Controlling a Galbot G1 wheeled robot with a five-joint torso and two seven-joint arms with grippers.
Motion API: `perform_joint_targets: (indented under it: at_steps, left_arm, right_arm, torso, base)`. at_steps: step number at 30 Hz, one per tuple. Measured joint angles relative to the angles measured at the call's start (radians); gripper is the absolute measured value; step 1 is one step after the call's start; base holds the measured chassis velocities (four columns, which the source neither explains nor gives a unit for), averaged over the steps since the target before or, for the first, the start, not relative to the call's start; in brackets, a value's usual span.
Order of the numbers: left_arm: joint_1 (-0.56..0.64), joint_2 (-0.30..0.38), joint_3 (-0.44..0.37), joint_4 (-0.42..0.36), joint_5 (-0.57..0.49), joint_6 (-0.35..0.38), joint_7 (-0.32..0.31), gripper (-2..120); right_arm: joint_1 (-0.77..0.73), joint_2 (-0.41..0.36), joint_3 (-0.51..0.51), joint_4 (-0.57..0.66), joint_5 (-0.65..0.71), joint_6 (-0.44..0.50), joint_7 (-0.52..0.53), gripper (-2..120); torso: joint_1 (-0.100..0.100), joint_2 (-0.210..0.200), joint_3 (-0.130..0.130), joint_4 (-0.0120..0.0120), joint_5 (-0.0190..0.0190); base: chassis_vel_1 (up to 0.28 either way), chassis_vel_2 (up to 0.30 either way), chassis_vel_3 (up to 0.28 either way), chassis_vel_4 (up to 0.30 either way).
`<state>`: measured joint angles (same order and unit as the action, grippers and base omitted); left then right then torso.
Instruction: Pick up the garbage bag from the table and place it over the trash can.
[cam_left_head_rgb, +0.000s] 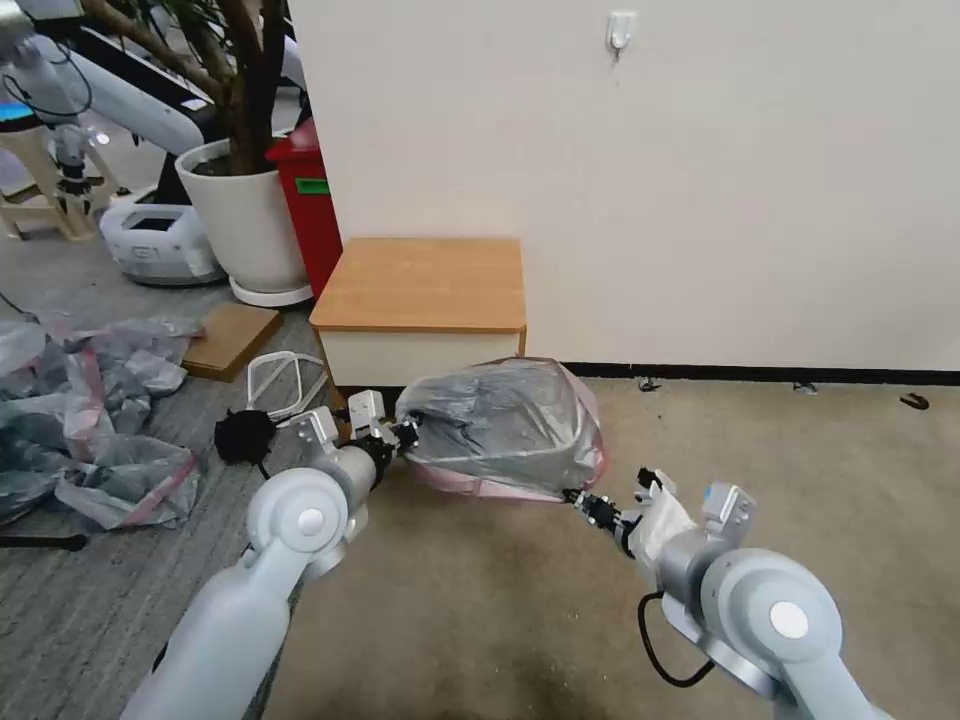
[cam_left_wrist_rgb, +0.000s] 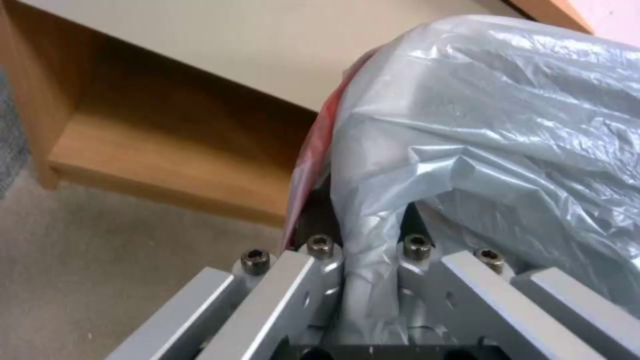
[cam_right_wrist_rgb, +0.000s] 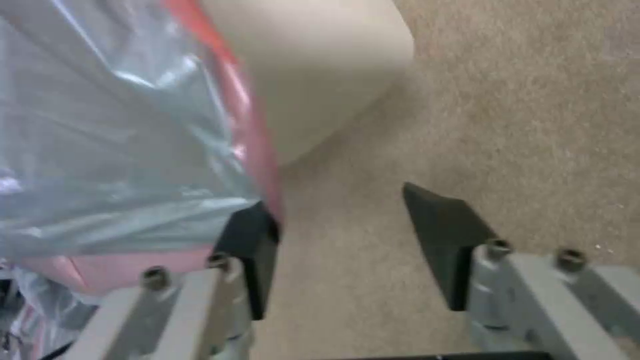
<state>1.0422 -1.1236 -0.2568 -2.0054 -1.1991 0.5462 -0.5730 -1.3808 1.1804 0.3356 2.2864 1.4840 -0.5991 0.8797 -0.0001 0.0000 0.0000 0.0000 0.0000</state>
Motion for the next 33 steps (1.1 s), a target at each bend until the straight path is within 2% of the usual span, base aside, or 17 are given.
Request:
perform_joint_targets:
  at_steps: [1, 3, 5, 6, 8, 11, 12, 17, 24, 26, 27, 30, 31, 33]
  left_arm:
    - [-0.005, 0.005, -0.003, 0.005, -0.001, -0.001, 0.001, 3]
    - [-0.005, 0.007, -0.004, 0.007, -0.001, -0.001, 0.001, 3]
    - [-0.005, 0.008, -0.005, 0.007, -0.003, -0.002, 0.001, 3]
    - [-0.005, 0.008, -0.005, 0.007, -0.003, -0.002, 0.001, 3]
    - [-0.001, 0.004, -0.006, 0.007, -0.004, -0.002, 0.001, 3]
    - [0.000, 0.002, -0.006, 0.007, -0.004, -0.002, 0.001, 3]
    - [0.001, 0.000, -0.006, 0.008, -0.004, -0.002, 0.001, 3]
    - [-0.002, -0.006, -0.006, 0.015, 0.000, -0.009, 0.001, 3]
    - [-0.012, 0.002, -0.006, 0.015, -0.002, -0.010, 0.003, 3]
    - [-0.008, 0.015, -0.007, 0.015, -0.002, -0.010, 0.006, 3]
    - [-0.008, 0.015, -0.007, 0.015, -0.002, -0.010, 0.006, 3]
    - [-0.003, 0.034, -0.013, 0.015, -0.003, -0.008, 0.013, 3]
    - [-0.003, 0.034, -0.013, 0.015, -0.003, -0.008, 0.013, 3]
    - [0.001, 0.045, -0.014, 0.015, -0.003, -0.007, 0.017, 3]
  right_arm:
    - [-0.008, -0.004, 0.001, 0.000, -0.022, -0.007, -0.006, 65]
    - [-0.009, -0.007, 0.002, 0.000, -0.034, -0.008, -0.012, 68]
    - [-0.009, -0.012, 0.002, 0.001, -0.056, -0.008, -0.032, 80]
    - [-0.009, -0.012, 0.002, 0.001, -0.056, -0.008, -0.032, 80]
    - [-0.005, -0.010, -0.001, 0.002, -0.061, -0.008, -0.037, 89]
    - [-0.004, -0.008, -0.002, 0.002, -0.062, -0.008, -0.038, 94]
    - [-0.004, -0.006, -0.002, 0.002, -0.062, -0.008, -0.040, 102]
    - [-0.010, -0.012, 0.002, 0.004, -0.079, -0.022, -0.047, 111]
    - [-0.022, -0.060, 0.017, -0.025, -0.216, -0.043, -0.087, 114]
    - [-0.039, -0.097, 0.034, -0.017, -0.284, -0.037, -0.168, 114]
    - [-0.039, -0.097, 0.034, -0.017, -0.284, -0.037, -0.168, 114]
    - [-0.074, -0.152, 0.047, 0.013, -0.434, -0.008, -0.325, 111]
    - [-0.074, -0.152, 0.047, 0.013, -0.434, -0.008, -0.325, 111]
    - [-0.090, -0.185, 0.056, 0.035, -0.545, 0.042, -0.421, 107]
  torso:
    - [0.000, 0.000, 0.000, 0.0000, 0.0000]
    - [0.000, 0.000, 0.000, 0.0000, 0.0000]
    - [0.000, 0.000, 0.000, 0.0000, 0.0000]
    - [0.000, 0.000, 0.000, 0.0000, 0.0000]
    - [0.000, 0.000, 0.000, 0.0001, 0.0000]
    - [0.000, 0.000, 0.000, 0.0001, 0.0000]
    - [0.000, 0.000, 0.000, 0.0001, 0.0000]
    - [0.000, 0.000, 0.000, 0.0002, 0.0000]
    - [0.000, 0.000, 0.000, 0.0000, 0.0002]
    - [0.000, 0.000, 0.000, 0.0000, 0.0003]
    - [0.000, 0.000, 0.000, 0.0000, 0.0003]
    - [0.000, 0.000, 0.000, 0.0000, 0.0001]
    - [0.000, 0.000, 0.000, 0.0000, 0.0001]
    - [0.000, 0.000, 0.000, -0.0001, 0.0001]
  base:
    - [0.000, 0.000, 0.000, 0.000]
    - [0.000, 0.000, 0.000, 0.000]
    - [0.000, 0.000, 0.000, 0.000]
    - [0.000, 0.000, 0.000, 0.000]
    - [0.000, 0.000, 0.000, 0.000]
    - [0.000, 0.000, 0.000, 0.000]
    - [0.000, 0.000, 0.000, 0.000]
    - [0.000, 0.000, 0.000, 0.000]
    - [0.000, 0.000, 0.000, 0.000]
    - [0.000, 0.000, 0.000, 0.000]
    - [0.000, 0.000, 0.000, 0.000]
    - [0.000, 0.000, 0.000, 0.000]
    - [0.000, 0.000, 0.000, 0.000]
    - [0.000, 0.000, 0.000, 0.000]
